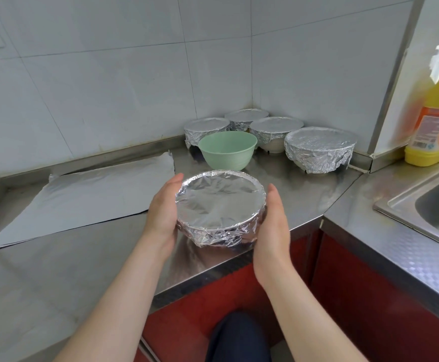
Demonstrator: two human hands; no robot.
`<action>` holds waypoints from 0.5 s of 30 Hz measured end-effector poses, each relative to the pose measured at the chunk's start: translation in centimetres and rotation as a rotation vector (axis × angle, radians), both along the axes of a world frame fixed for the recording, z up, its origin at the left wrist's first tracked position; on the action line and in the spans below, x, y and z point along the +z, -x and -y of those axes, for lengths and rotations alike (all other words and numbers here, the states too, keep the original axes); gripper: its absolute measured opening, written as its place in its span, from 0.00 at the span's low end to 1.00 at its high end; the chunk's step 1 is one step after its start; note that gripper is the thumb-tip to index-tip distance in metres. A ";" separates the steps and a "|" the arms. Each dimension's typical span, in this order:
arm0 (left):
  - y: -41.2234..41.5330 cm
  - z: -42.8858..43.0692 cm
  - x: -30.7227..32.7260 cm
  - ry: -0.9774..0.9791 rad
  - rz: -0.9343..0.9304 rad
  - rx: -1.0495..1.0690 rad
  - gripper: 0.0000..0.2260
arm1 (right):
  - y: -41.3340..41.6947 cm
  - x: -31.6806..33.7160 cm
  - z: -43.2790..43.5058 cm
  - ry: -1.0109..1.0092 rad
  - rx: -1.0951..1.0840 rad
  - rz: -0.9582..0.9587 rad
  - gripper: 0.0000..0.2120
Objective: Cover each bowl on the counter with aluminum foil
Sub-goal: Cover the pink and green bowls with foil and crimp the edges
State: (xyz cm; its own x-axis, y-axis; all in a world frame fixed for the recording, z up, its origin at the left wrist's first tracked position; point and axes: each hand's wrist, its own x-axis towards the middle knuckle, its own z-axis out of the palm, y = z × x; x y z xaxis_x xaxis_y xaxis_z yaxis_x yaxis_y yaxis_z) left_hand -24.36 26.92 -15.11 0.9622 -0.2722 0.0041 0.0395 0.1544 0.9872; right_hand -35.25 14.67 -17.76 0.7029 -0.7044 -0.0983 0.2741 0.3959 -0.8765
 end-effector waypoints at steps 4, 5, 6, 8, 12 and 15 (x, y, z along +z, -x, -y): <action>-0.5 0.6 -1.4 0.006 0.020 0.058 0.16 | -0.6 0.7 -0.4 0.027 -0.049 0.000 0.21; -0.5 0.7 -1.5 0.001 0.025 0.078 0.15 | -0.8 0.7 -0.4 0.023 -0.052 -0.017 0.21; -0.4 0.8 -1.6 0.001 0.031 0.089 0.15 | -1.1 0.7 -0.3 0.009 -0.055 -0.038 0.23; -0.3 0.9 -1.7 0.002 0.029 0.107 0.15 | -1.4 0.7 -0.4 0.003 -0.059 -0.064 0.26; 0.1 1.1 -1.0 -0.014 0.067 0.085 0.15 | -1.2 0.9 0.6 0.017 -0.023 -0.090 0.18; 2.3 0.4 0.2 -0.144 0.345 0.154 0.15 | -0.8 1.4 1.8 0.051 -0.021 -0.065 0.22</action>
